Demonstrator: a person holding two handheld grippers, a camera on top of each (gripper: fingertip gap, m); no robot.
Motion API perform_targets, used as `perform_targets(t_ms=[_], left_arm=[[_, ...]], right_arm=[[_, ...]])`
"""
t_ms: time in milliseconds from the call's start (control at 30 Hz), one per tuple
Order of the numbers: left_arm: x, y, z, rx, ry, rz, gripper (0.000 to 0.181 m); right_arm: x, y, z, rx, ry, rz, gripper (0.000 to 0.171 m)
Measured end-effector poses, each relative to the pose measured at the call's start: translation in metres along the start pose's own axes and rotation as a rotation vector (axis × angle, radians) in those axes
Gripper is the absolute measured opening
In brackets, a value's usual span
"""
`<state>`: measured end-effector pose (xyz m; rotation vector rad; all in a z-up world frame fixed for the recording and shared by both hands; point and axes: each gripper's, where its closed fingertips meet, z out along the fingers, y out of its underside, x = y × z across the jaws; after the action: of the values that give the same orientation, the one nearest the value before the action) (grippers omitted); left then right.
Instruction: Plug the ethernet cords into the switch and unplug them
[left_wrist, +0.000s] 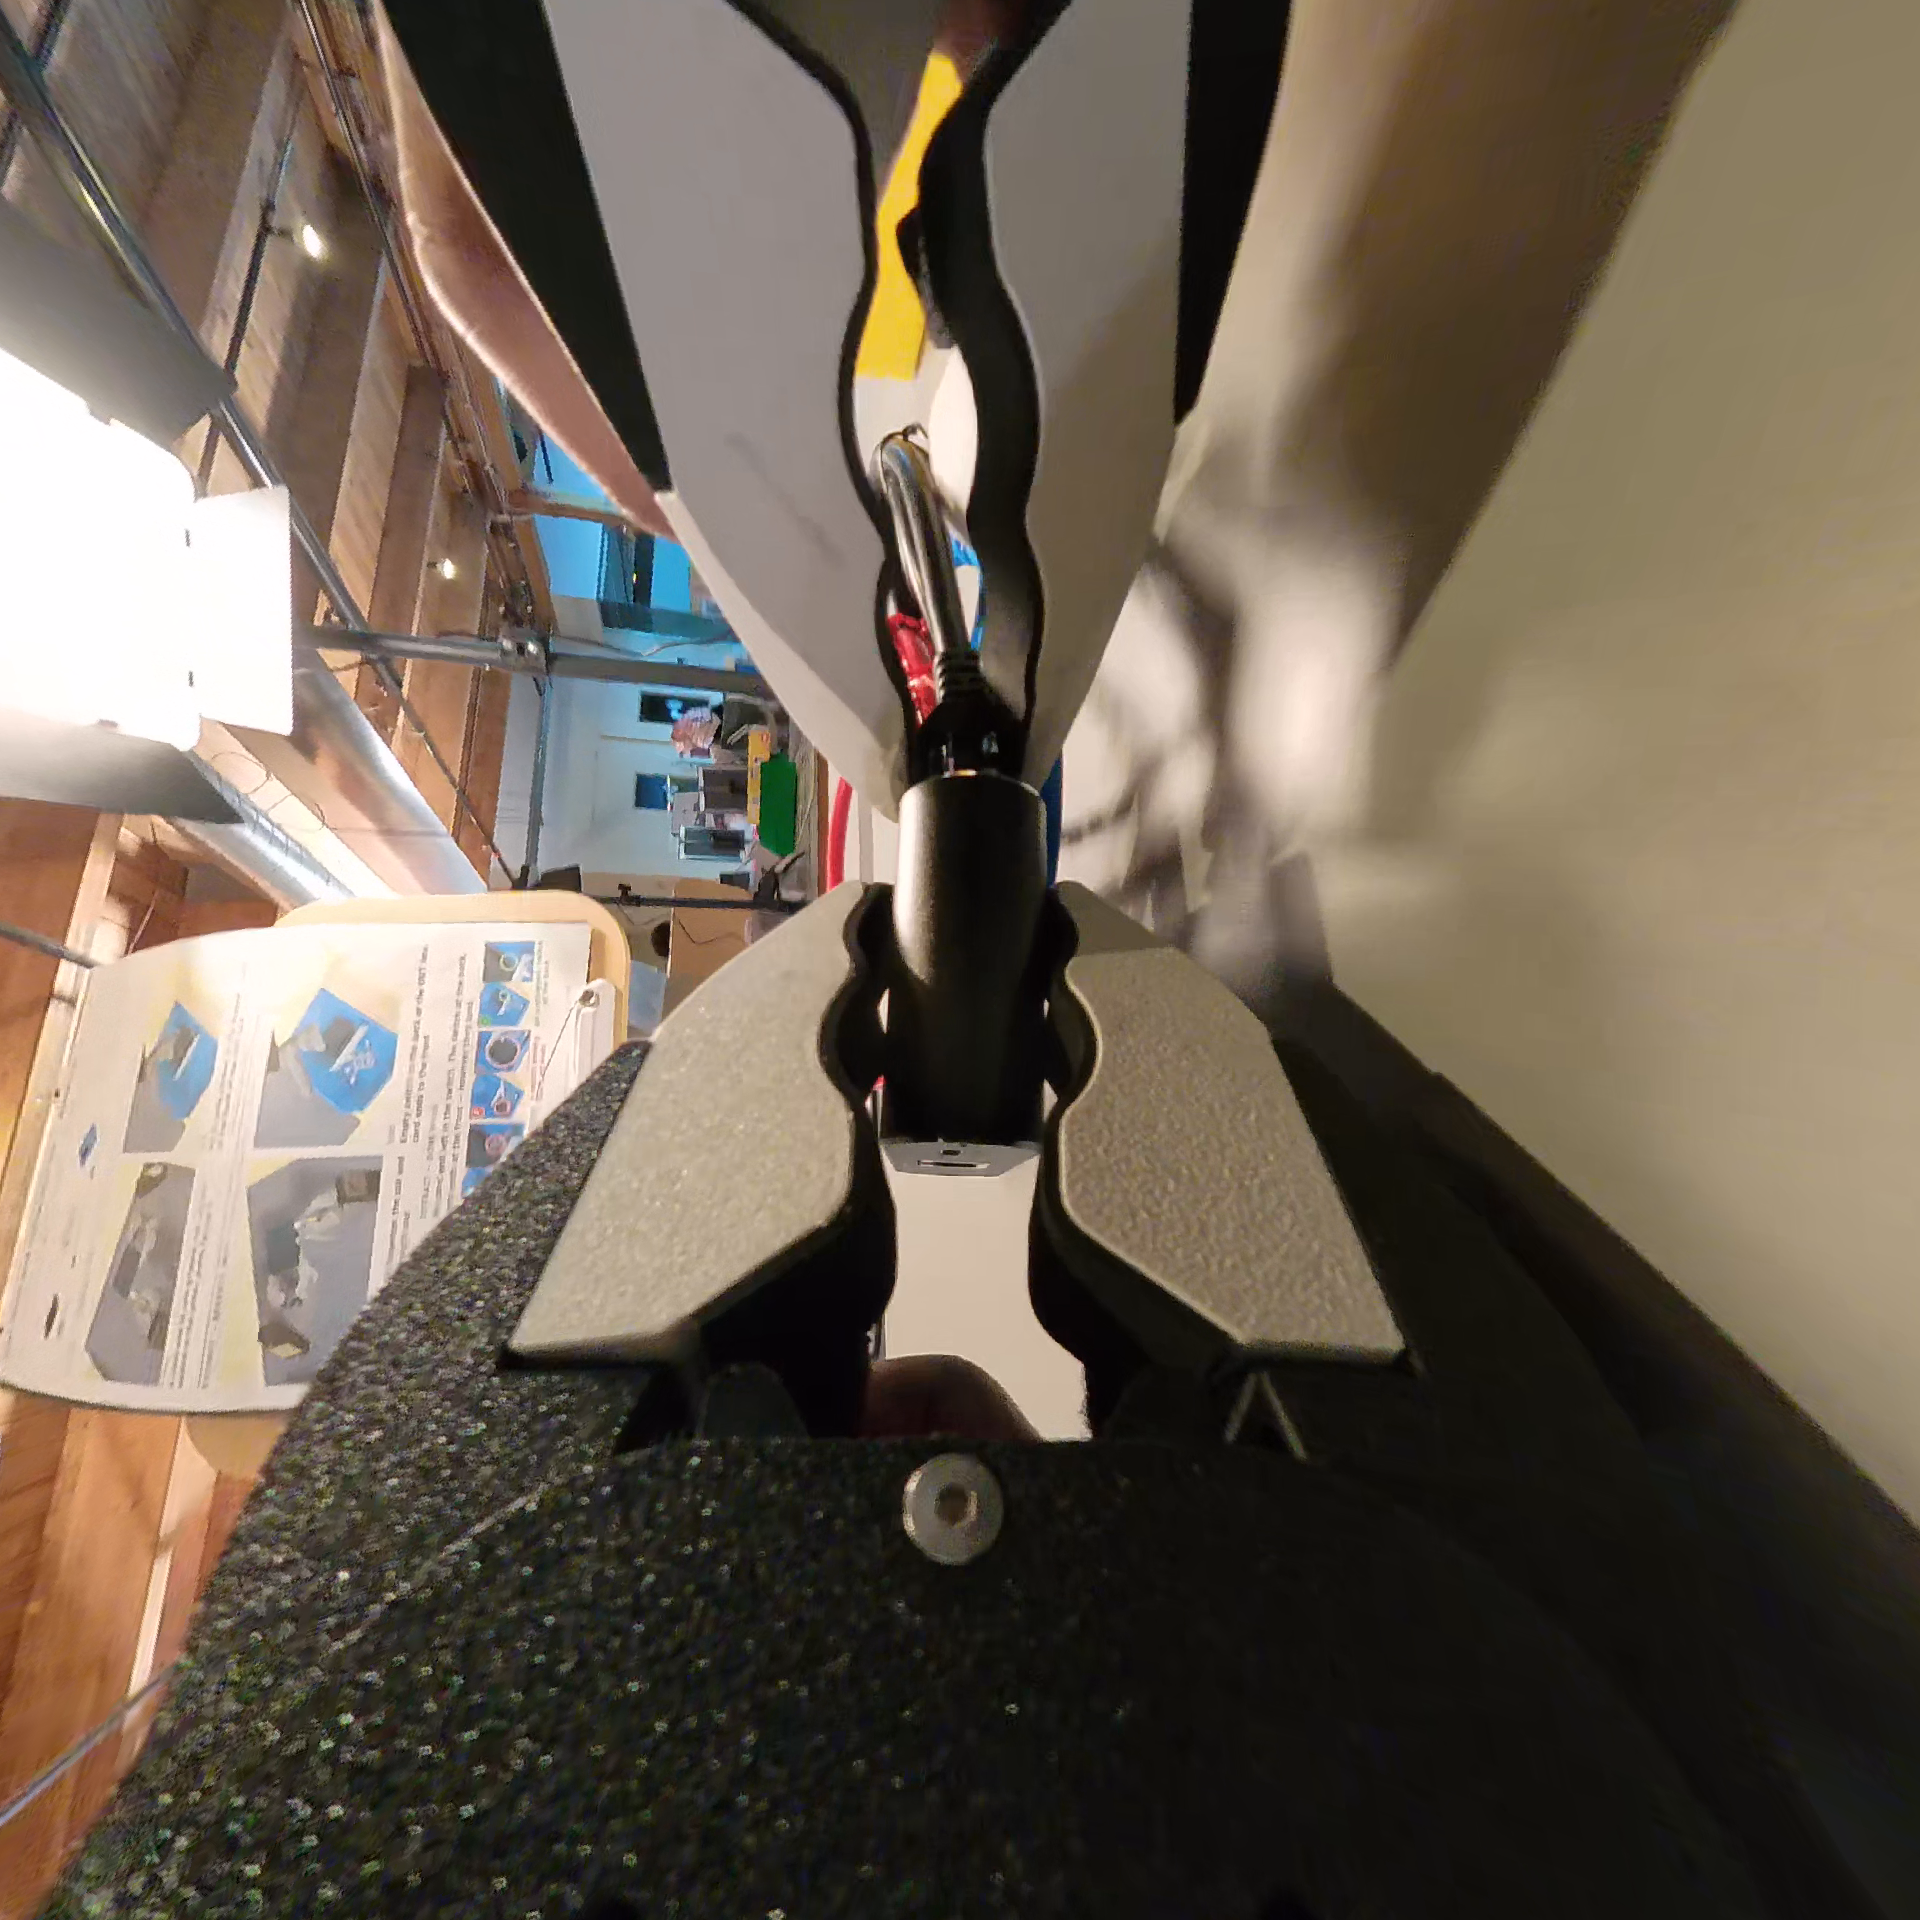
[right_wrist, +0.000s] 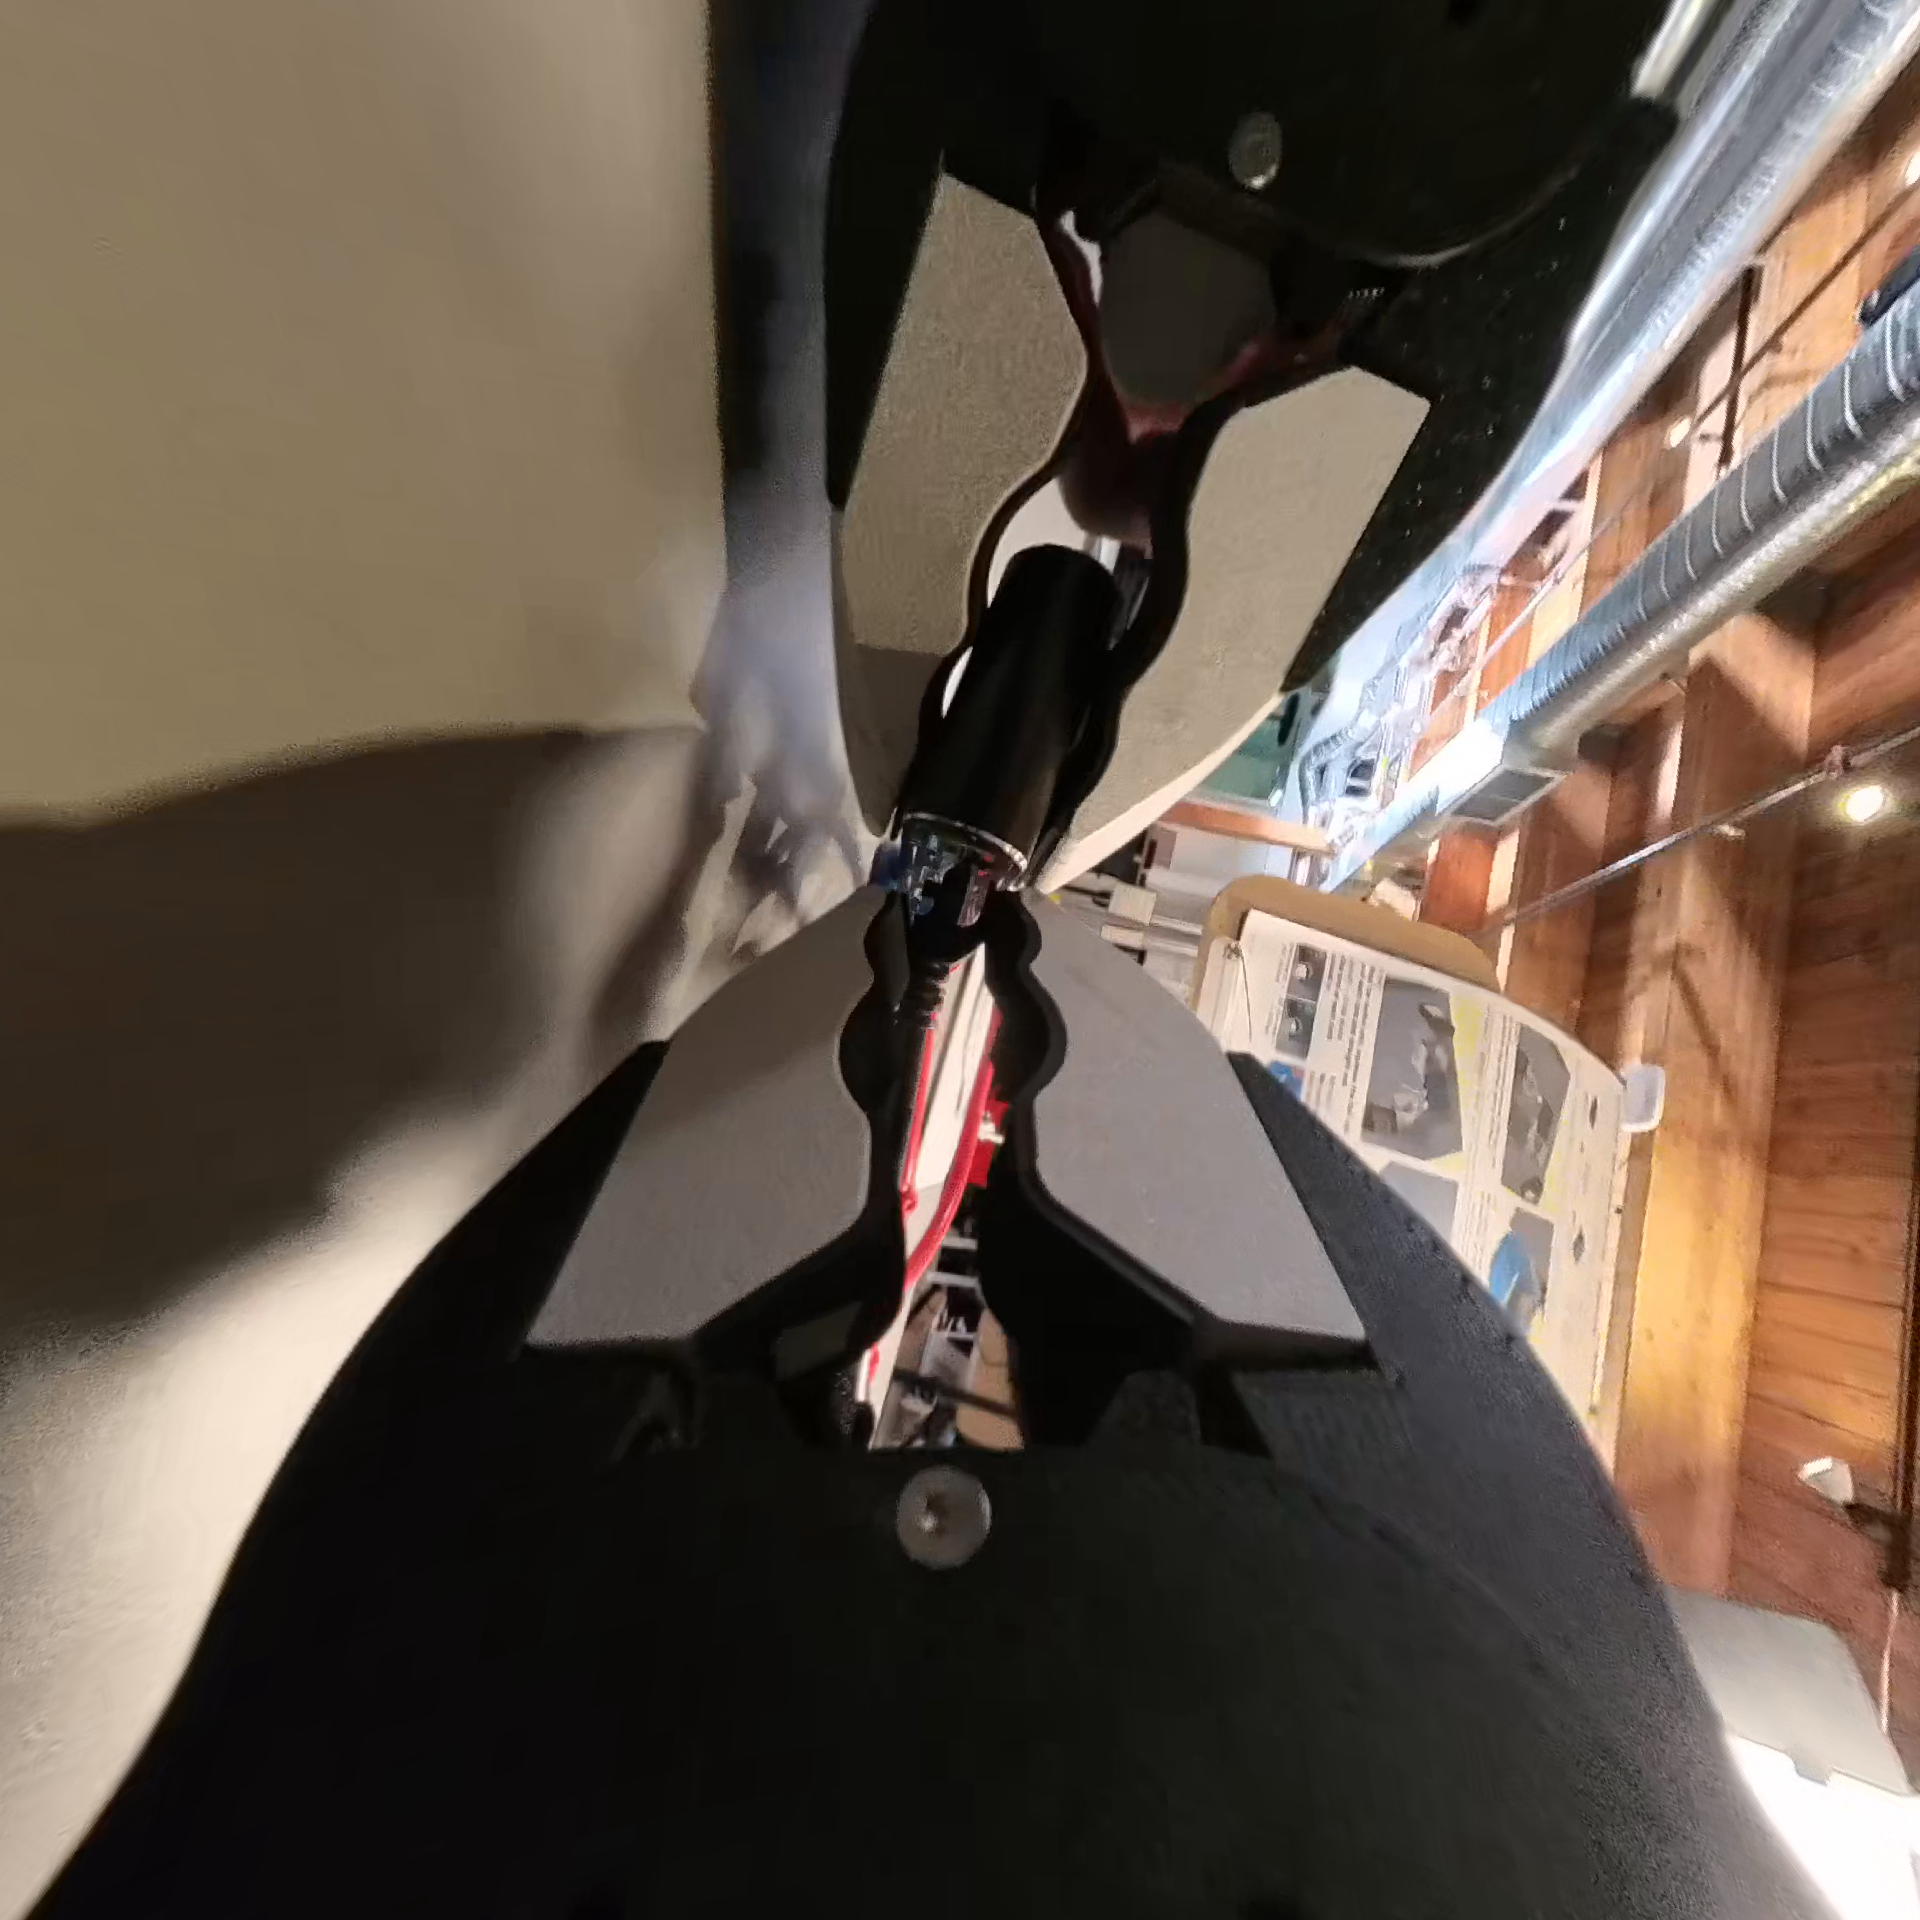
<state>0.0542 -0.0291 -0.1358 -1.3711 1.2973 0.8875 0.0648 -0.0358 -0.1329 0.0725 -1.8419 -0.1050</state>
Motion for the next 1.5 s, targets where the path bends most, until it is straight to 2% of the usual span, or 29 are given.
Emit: perform_targets(t_ms=[133, 333, 433, 567, 833, 1067, 1167, 1267, 1367, 1500], left_arm=[[0.004, -0.012, -0.006, 0.077, 0.018, 0.018, 0.028], [-0.006, -0.010, -0.008, 0.070, -0.022, -0.008, 0.028], [0.002, -0.011, -0.011, 0.093, 0.012, 0.026, 0.030], [0.006, -0.013, -0.011, 0.103, 0.027, 0.056, 0.030], [-0.004, -0.023, -0.014, 0.092, -0.003, -0.024, 0.028], [-0.006, -0.018, -0.012, 0.081, -0.007, -0.107, 0.029], [-0.009, -0.008, -0.019, 0.150, 0.048, -0.314, 0.051], [-0.027, 0.005, -0.023, 0.198, 0.058, -0.642, 0.068], [-0.038, 0.012, -0.020, 0.211, 0.161, -1.028, 0.085], [-0.036, 0.019, -0.021, 0.187, 0.390, -1.529, 0.084]], right_arm=[[-0.004, -0.013, -0.012, 0.111, -0.063, 0.008, 0.015], [0.008, -0.009, -0.013, 0.062, 0.022, 0.031, 0.015], [0.001, -0.025, -0.019, 0.150, -0.055, 0.046, 0.014], [-0.004, -0.029, -0.022, 0.153, -0.085, 0.021, 0.014], [0.008, -0.022, -0.033, 0.167, 0.004, 0.044, 0.015], [0.011, -0.011, -0.025, 0.132, 0.090, 0.045, 0.014], [0.010, 0.002, -0.020, 0.090, 0.129, 0.027, 0.014], [0.015, 0.011, -0.019, 0.071, 0.173, 0.030, 0.014], [0.020, 0.016, -0.018, 0.041, 0.210, 0.017, 0.014], [0.020, 0.022, -0.016, 0.022, 0.218, 0.000, 0.014]])
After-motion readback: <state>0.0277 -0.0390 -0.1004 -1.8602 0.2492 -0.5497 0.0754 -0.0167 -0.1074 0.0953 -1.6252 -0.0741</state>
